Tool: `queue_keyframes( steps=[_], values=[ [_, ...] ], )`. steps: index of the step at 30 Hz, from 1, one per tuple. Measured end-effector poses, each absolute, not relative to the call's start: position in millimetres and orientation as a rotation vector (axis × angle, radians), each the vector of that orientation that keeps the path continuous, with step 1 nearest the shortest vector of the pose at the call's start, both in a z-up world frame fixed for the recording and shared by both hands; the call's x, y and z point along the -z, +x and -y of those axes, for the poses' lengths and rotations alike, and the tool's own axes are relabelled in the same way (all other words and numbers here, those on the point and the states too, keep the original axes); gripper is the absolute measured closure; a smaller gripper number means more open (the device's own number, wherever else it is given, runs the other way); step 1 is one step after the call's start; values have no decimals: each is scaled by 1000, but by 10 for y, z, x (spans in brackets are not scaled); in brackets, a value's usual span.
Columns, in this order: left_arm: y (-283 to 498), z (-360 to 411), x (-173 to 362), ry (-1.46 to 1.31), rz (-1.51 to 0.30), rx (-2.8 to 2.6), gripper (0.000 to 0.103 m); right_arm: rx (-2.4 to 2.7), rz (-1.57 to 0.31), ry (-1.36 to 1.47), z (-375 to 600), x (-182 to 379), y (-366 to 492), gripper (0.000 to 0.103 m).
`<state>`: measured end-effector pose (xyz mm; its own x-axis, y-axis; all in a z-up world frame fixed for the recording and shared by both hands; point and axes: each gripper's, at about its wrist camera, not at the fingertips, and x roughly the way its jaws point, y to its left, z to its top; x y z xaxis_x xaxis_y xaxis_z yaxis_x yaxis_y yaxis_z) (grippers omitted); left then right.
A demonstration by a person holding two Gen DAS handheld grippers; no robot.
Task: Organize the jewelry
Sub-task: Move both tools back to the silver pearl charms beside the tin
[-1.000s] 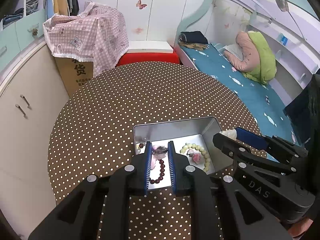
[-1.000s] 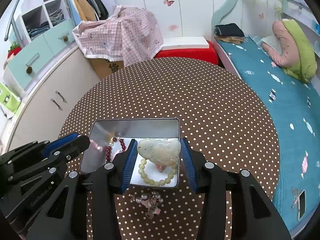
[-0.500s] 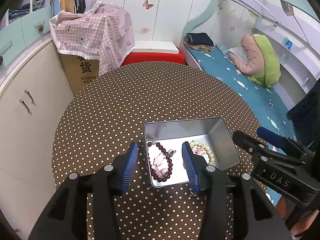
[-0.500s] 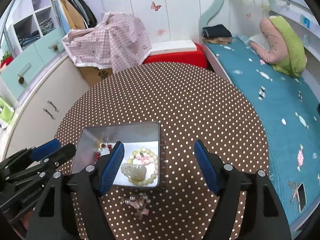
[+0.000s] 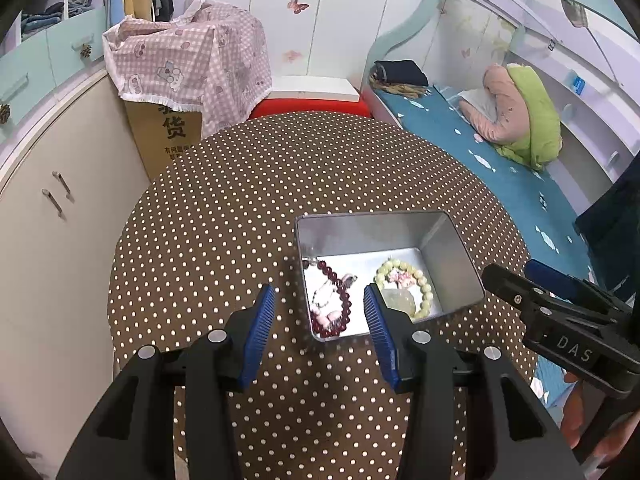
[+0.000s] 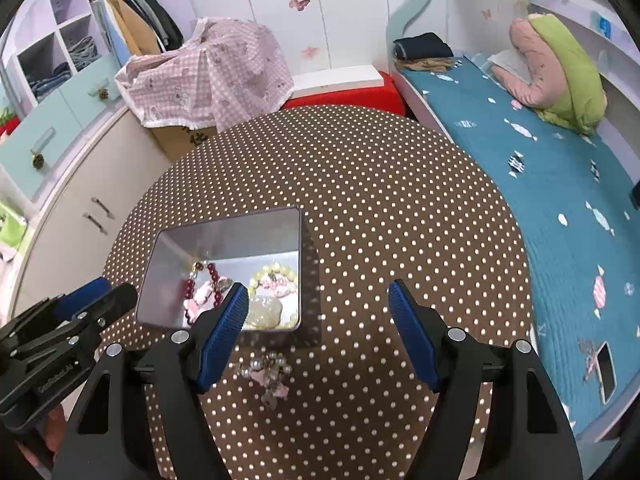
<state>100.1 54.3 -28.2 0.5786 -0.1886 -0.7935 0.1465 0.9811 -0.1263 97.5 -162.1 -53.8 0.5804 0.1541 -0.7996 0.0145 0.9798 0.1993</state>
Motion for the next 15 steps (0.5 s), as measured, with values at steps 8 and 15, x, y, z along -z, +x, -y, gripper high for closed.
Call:
queue_keyframes(
  steps=[8, 15],
  values=[
    [753, -495, 330, -38, -941, 206, 59, -76, -946, 193, 1626, 554, 774, 33],
    [520, -440, 410, -32, -950, 222, 47, -76, -944, 193, 1666, 607, 544, 33]
  ],
)
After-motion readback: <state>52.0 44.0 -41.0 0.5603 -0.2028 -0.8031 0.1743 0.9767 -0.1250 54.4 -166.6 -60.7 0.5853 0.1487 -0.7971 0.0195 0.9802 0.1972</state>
